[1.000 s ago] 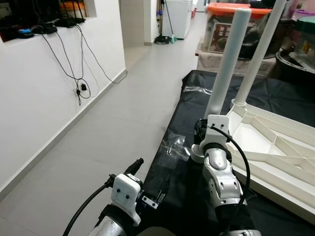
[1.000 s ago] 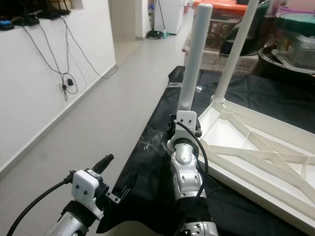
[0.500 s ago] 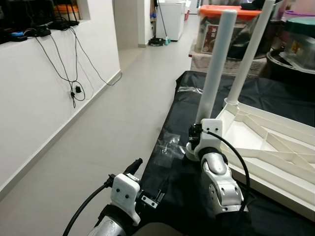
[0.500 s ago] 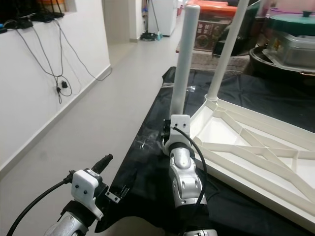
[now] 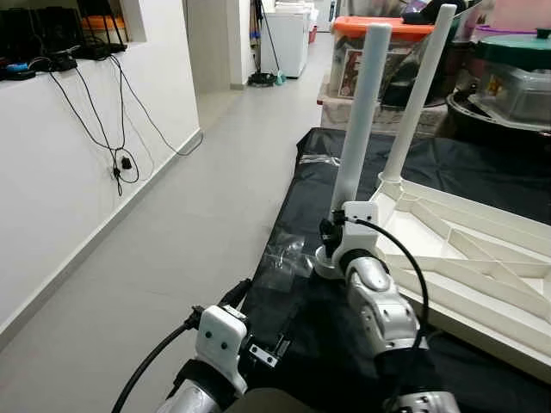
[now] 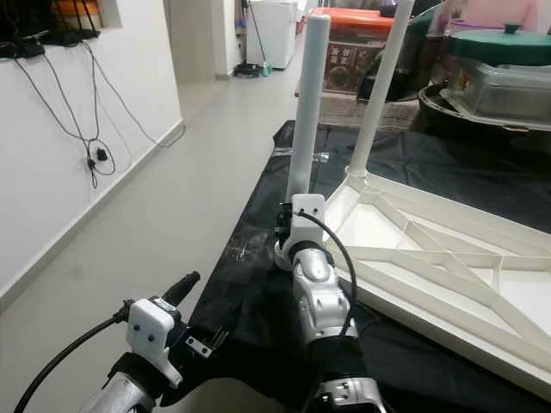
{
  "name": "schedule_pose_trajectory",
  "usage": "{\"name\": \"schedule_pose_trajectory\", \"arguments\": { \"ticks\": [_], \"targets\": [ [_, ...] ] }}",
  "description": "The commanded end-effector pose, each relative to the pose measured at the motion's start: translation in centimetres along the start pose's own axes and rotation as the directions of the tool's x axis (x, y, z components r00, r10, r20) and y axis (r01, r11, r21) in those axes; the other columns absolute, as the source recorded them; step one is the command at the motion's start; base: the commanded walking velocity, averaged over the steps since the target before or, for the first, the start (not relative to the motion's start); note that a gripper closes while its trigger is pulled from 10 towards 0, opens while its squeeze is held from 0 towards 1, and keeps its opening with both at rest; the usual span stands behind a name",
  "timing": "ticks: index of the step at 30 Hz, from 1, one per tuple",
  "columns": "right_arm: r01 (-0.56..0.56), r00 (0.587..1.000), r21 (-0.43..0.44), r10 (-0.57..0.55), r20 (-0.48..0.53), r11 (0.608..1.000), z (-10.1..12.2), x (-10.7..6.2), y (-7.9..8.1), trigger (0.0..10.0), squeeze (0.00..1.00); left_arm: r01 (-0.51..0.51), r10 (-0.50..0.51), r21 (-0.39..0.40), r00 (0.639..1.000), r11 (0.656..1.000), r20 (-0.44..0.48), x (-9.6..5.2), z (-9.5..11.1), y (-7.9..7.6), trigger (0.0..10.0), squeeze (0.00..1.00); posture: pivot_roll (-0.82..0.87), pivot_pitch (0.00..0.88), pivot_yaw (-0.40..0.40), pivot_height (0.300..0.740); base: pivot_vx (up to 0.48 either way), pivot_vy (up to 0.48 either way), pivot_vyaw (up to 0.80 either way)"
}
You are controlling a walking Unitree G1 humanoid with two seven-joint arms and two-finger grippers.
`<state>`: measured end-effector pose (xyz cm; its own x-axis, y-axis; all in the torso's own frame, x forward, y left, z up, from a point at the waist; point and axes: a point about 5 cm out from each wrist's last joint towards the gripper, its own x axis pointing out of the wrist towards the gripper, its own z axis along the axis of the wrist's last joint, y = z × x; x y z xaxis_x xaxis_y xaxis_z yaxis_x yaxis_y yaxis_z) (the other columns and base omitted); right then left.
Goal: Building children table
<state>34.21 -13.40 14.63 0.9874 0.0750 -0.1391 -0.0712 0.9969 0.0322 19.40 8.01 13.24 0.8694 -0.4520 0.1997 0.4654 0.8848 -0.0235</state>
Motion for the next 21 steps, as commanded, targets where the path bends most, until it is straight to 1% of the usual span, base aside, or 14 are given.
{"name": "schedule_pose_trajectory", "arguments": {
  "ticks": [1,3,4,6,7,9,12,13,14,15,16,18,20,21],
  "targets": [
    [-0.029,0.997,0.055,0.034,-0.076,0.998,-1.6,-0.4,-0.2,0.0,0.0,-0.004,0.003,-0.019,1.0,1.0,-0.023,-0.1,-0.4,0.0,10.0,0.0,0.07,0.0,-0.027,0.74,0.0,0.0,0.0],
    [-0.101,0.995,0.141,0.103,-0.006,0.985,-1.2,-1.8,-1.3,0.0,0.0,0.001,-0.001,-0.019,1.0,1.0,-0.023,-0.1,-0.4,0.0,10.0,0.0,0.06,0.0,-0.019,0.74,0.0,0.0,0.0],
    [-0.101,0.995,0.141,0.103,-0.006,0.985,-1.2,-1.8,-1.3,0.0,0.0,0.001,-0.001,-0.019,1.0,1.0,-0.023,-0.1,-0.4,0.0,10.0,0.0,0.06,0.0,-0.019,0.74,0.0,0.0,0.0],
    [-0.174,0.985,0.169,0.172,0.025,0.97,-1.2,-3.2,-1.4,0.0,0.0,0.002,-0.003,-0.02,1.0,1.0,-0.023,-0.1,-0.4,0.1,10.0,0.0,0.05,0.0,-0.01,0.74,0.0,0.0,0.0],
    [-0.174,0.985,0.169,0.172,0.025,0.97,-1.2,-3.2,-1.4,0.0,0.0,0.002,-0.003,-0.02,1.0,1.0,-0.023,-0.1,-0.4,0.1,10.0,0.0,0.05,0.0,-0.01,0.74,0.0,0.0,0.0],
    [-0.27,0.963,0.154,0.267,0.041,0.95,-1.5,-5.2,-1.3,0.0,0.0,0.002,-0.003,-0.021,1.0,1.0,-0.025,-0.1,-0.4,0.2,10.0,0.0,0.04,0.0,-0.006,0.74,0.0,0.0,0.0],
    [-0.381,0.924,0.032,0.38,0.042,0.924,-2.1,-7.6,-2.3,0.0,0.0,0.004,-0.005,-0.022,1.0,1.0,-0.026,-0.1,-0.4,0.2,10.0,0.0,0.03,0.0,0.003,0.74,0.0,0.0,0.0],
    [-0.381,0.924,0.032,0.38,0.042,0.924,-2.1,-7.6,-2.3,0.0,0.0,0.004,-0.005,-0.022,1.0,1.0,-0.026,-0.1,-0.4,0.2,10.0,0.0,0.03,0.0,0.003,0.74,0.0,0.0,0.0],
    [-0.401,0.916,0.0,0.401,0.026,0.916,-2.4,-7.8,-3.0,0.0,0.0,0.005,-0.006,-0.022,1.0,1.0,-0.026,-0.1,-0.4,0.2,10.0,0.0,0.03,0.0,0.003,0.74,0.0,0.0,0.0],
    [-0.401,0.916,0.0,0.401,0.026,0.916,-2.4,-7.8,-3.0,0.0,0.0,0.005,-0.006,-0.022,1.0,1.0,-0.026,-0.1,-0.4,0.2,10.0,0.0,0.03,0.0,0.003,0.74,0.0,0.0,0.0],
    [-0.4,0.916,-0.029,0.401,0.014,0.916,-2.6,-7.8,-3.8,0.0,0.0,0.006,-0.007,-0.023,1.0,1.0,-0.027,-0.1,-0.4,0.2,10.0,0.0,0.03,0.0,0.003,0.74,0.0,0.0,0.0],
    [-0.399,0.916,-0.042,0.4,0.006,0.916,-2.7,-7.9,-4.3,0.0,0.0,0.007,-0.007,-0.024,1.0,1.0,-0.027,-0.1,-0.4,0.2,10.0,0.0,0.03,0.0,0.003,0.74,0.0,0.0,0.0],
    [-0.38,0.925,-0.061,0.378,-0.036,0.923,-3.1,-7.4,-6.8,0.0,0.0,0.008,-0.008,-0.025,1.0,1.0,-0.028,-0.2,-0.4,0.2,10.0,0.0,0.02,0.0,0.013,0.74,0.0,0.0,0.0],
    [-0.38,0.925,-0.061,0.378,-0.036,0.923,-3.1,-7.4,-6.8,0.0,0.0,0.008,-0.008,-0.025,1.0,1.0,-0.028,-0.2,-0.4,0.2,10.0,0.0,0.02,0.0,0.013,0.74,0.0,0.0,0.0]
  ]
}}
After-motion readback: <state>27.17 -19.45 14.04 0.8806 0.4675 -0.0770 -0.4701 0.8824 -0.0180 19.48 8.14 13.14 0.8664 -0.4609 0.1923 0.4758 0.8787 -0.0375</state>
